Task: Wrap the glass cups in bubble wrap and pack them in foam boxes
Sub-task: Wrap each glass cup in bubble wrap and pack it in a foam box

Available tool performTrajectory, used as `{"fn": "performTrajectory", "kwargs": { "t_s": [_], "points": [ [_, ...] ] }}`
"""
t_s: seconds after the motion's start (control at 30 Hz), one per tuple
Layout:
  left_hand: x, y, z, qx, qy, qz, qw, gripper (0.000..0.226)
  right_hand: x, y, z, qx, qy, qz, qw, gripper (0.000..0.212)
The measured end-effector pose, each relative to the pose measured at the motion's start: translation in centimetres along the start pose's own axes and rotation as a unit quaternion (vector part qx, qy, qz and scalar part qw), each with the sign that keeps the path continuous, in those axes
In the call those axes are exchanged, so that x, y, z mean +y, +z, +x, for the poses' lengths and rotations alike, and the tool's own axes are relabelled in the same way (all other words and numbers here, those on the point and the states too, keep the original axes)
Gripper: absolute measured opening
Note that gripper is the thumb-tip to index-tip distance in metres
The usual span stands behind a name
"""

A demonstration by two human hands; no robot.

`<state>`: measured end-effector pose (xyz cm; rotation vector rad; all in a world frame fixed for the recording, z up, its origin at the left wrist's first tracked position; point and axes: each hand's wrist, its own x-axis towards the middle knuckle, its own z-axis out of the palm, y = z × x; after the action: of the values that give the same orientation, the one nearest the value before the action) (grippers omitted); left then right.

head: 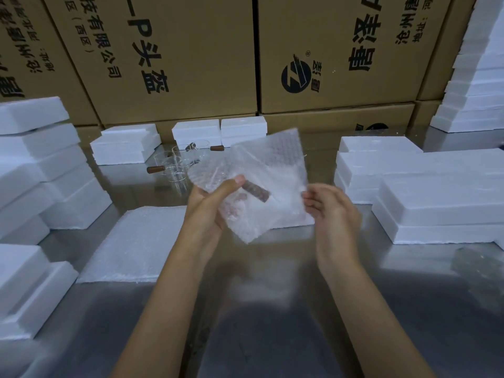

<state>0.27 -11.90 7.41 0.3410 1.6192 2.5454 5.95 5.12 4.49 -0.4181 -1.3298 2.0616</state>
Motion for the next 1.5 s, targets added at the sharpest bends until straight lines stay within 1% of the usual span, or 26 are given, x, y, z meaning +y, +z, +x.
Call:
{"fn": "performTrajectory", "kwargs": {
  "t_s": [0.03,0.07,0.1,0.13,0.17,0.23,0.27,0.3,0.33,0.37,0.43,0.5,0.57,0.6,0.67,0.7,0.77,0.83,1.0,1.13,1.2,1.27,1.3,1.37,1.43,1.5],
  "points": [
    [0.1,-0.1,0.1,0.011,-0.002,-0.028,1.000,0.053,-0.2,-0.9,0.5,0.038,-0.001,0.022,0.999,0.017],
    [0.1,-0.2,0.1,0.018,-0.004,-0.049,0.999,0.057,-0.4,-1.0,0.8,0.052,0.023,0.023,0.998,0.018],
    [0.2,-0.3,0.1,0.021,-0.005,-0.063,0.998,0.061,-0.3,-0.9,1.0,0.062,0.058,-0.003,0.996,0.021],
    [0.3,-0.3,0.1,0.022,-0.007,-0.075,0.997,0.064,-0.1,-0.9,1.1,0.015,0.105,-0.004,0.994,0.025],
    [0.3,-0.4,0.1,0.021,-0.008,-0.085,0.996,0.065,-0.2,-0.7,0.7,-0.070,0.159,-0.005,0.985,0.026],
    [0.2,-0.3,0.0,0.016,-0.011,-0.090,0.996,0.065,-0.2,-0.2,-0.5,-0.254,0.241,-0.018,0.936,0.019],
    [0.2,-0.2,-0.1,0.012,-0.014,-0.084,0.996,0.065,0.1,-0.1,-1.0,-0.318,0.257,-0.025,0.912,0.023],
    [0.0,-0.1,-0.1,0.006,-0.018,-0.074,0.997,0.064,0.3,0.1,-1.4,-0.352,0.257,-0.032,0.899,0.034],
    [-0.2,0.0,-0.1,-0.005,-0.024,-0.068,0.997,0.064,0.6,0.3,-1.4,-0.351,0.242,-0.032,0.904,0.043],
    [-0.5,0.1,0.0,-0.018,-0.030,-0.063,0.997,0.063,0.6,0.5,-1.4,-0.323,0.213,-0.031,0.921,0.046],
    [-1.2,0.3,0.1,-0.046,-0.041,-0.048,0.997,0.062,0.4,0.6,-0.9,-0.235,0.153,-0.025,0.960,0.040],
    [-1.8,0.3,0.1,-0.083,-0.056,-0.008,0.995,0.058,0.2,0.1,-0.1,-0.151,0.117,-0.007,0.982,0.026],
    [-2.2,0.2,0.1,-0.121,-0.076,0.054,0.988,0.048,0.1,-0.4,0.4,-0.114,0.101,0.017,0.988,0.014],
    [-2.4,0.2,0.0,-0.133,-0.084,0.089,0.984,0.048,0.0,-0.5,0.4,-0.105,0.094,0.015,0.990,0.010],
    [-2.8,0.0,-0.1,-0.129,-0.100,0.154,0.975,0.062,0.2,-0.5,0.4,-0.089,0.067,-0.020,0.994,0.003],
    [-3.0,0.0,-0.1,-0.123,-0.106,0.184,0.969,0.069,0.3,-0.6,0.4,-0.081,0.044,-0.047,0.995,0.008],
    [-3.0,-0.1,0.0,-0.135,-0.107,0.236,0.956,0.076,0.5,-0.7,0.5,-0.072,0.003,-0.082,0.994,0.011],
    [-3.0,-0.1,0.0,-0.144,-0.101,0.272,0.946,0.076,0.6,-0.8,0.6,-0.072,-0.028,-0.105,0.991,0.008],
    [-2.5,-0.3,0.0,-0.124,-0.086,0.336,0.930,0.066,0.9,-0.9,0.6,-0.075,-0.052,-0.136,0.987,0.006],
    [-2.2,-0.8,0.0,-0.114,-0.056,0.311,0.942,0.041,1.1,-0.8,0.5,-0.085,-0.042,-0.143,0.985,0.006],
    [-2.8,-0.6,0.3,-0.076,-0.024,0.324,0.943,0.028,1.1,-0.5,0.4,-0.079,-0.028,-0.148,0.985,0.008],
    [-3.9,-0.2,0.5,-0.026,-0.007,0.329,0.944,0.021,1.1,-0.2,0.2,-0.059,-0.033,-0.149,0.986,0.004],
    [-4.4,0.0,0.6,-0.014,-0.004,0.334,0.942,0.018,1.0,0.0,0.1,-0.048,-0.046,-0.151,0.986,0.008],
    [-5.3,0.2,0.7,-0.006,0.005,0.373,0.928,0.016,1.0,0.3,-0.2,-0.039,-0.088,-0.145,0.985,0.013],
    [-5.6,0.2,0.7,0.000,0.010,0.403,0.915,0.016,1.0,0.4,-0.5,-0.056,-0.143,-0.145,0.977,0.008],
    [-5.5,0.3,0.7,0.008,0.015,0.413,0.910,0.019,1.3,0.4,-0.7,-0.087,-0.187,-0.200,0.958,0.014]
  ]
}}
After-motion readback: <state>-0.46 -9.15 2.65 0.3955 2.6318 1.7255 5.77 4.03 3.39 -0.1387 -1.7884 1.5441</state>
